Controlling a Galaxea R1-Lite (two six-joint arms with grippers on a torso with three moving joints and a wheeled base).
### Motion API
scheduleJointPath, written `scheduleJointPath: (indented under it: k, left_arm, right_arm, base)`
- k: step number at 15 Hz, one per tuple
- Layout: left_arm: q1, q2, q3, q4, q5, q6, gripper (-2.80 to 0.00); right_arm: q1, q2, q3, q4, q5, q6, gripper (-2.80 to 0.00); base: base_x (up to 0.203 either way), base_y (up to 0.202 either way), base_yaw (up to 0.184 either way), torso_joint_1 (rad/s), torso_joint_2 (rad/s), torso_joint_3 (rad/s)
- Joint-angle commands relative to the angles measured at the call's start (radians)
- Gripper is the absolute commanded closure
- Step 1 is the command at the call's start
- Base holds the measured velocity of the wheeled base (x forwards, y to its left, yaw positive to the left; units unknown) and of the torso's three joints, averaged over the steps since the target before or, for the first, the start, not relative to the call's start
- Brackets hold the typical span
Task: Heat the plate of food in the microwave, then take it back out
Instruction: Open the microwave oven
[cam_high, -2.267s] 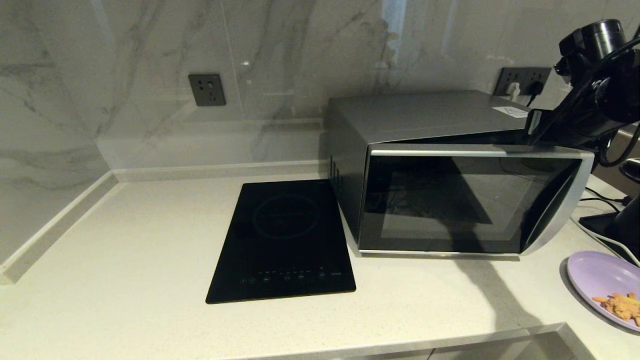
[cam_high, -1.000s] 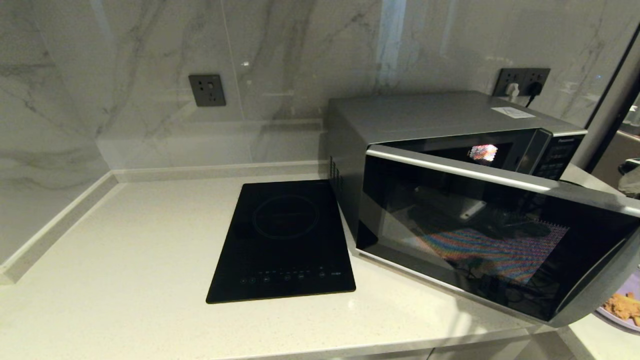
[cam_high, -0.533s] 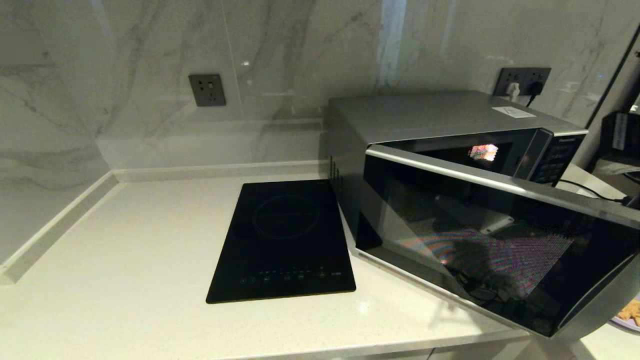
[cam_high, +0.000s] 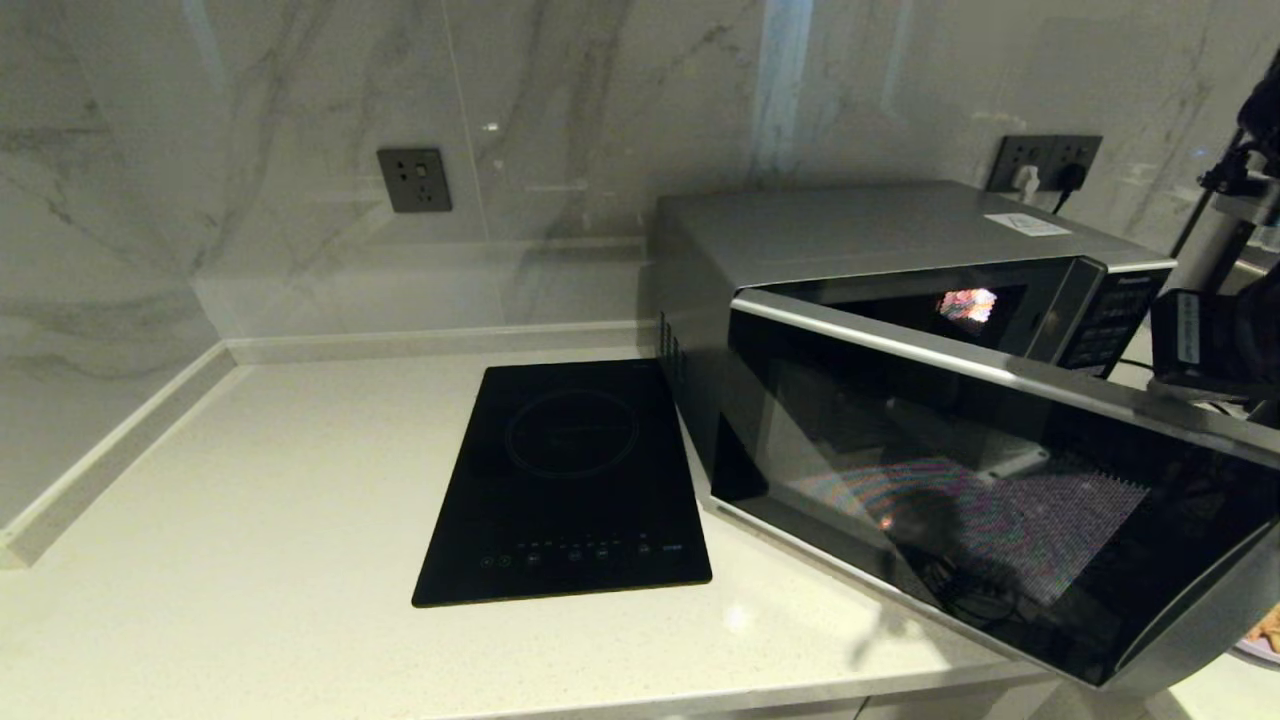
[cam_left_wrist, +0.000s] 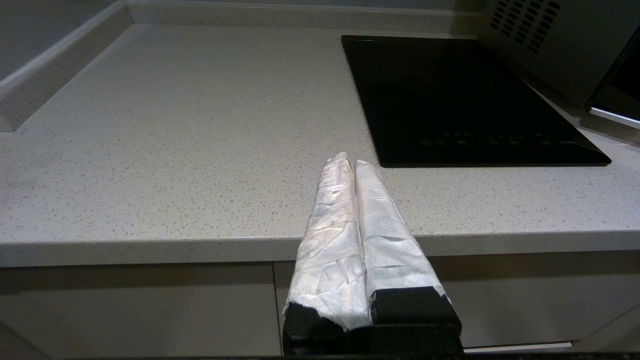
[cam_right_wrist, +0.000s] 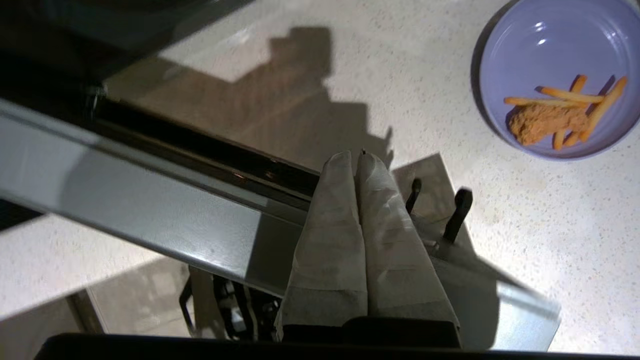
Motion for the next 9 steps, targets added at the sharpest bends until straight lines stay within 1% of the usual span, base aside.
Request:
scheduleJointPath:
  k: [1,3,5,6,9]
  left_arm:
    - [0.0,0.002,0.0,0.0,0.0,-0.001,0.0]
    - [0.0,0.002,0.0,0.0,0.0,-0.001,0.0]
    - [0.0,0.002,0.0,0.0,0.0,-0.001,0.0]
    - [0.0,0.002,0.0,0.0,0.0,-0.001,0.0]
    - [0.0,0.002,0.0,0.0,0.0,-0.001,0.0]
  right_arm:
    - [0.063,-0.072,0.07,0.02,0.006,0.013,0.0]
    - [0.123,-0.111,0.106,0.039,0.016,0.041,0.0]
    - [0.173,-0.127,0.114,0.072,0.029,0.092,0.0]
    - [0.179,-0.127,0.115,0.078,0.032,0.106,0.0]
    - [0.191,-0.132,0.13,0.078,0.053,0.109,0.0]
  base:
    - [0.0,0.0,0.0,0.0,0.0,0.0]
    - [0.0,0.0,0.0,0.0,0.0,0.0]
    - [0.0,0.0,0.0,0.0,0.0,0.0]
    - [0.0,0.0,0.0,0.0,0.0,0.0]
    - [0.0,0.0,0.0,0.0,0.0,0.0]
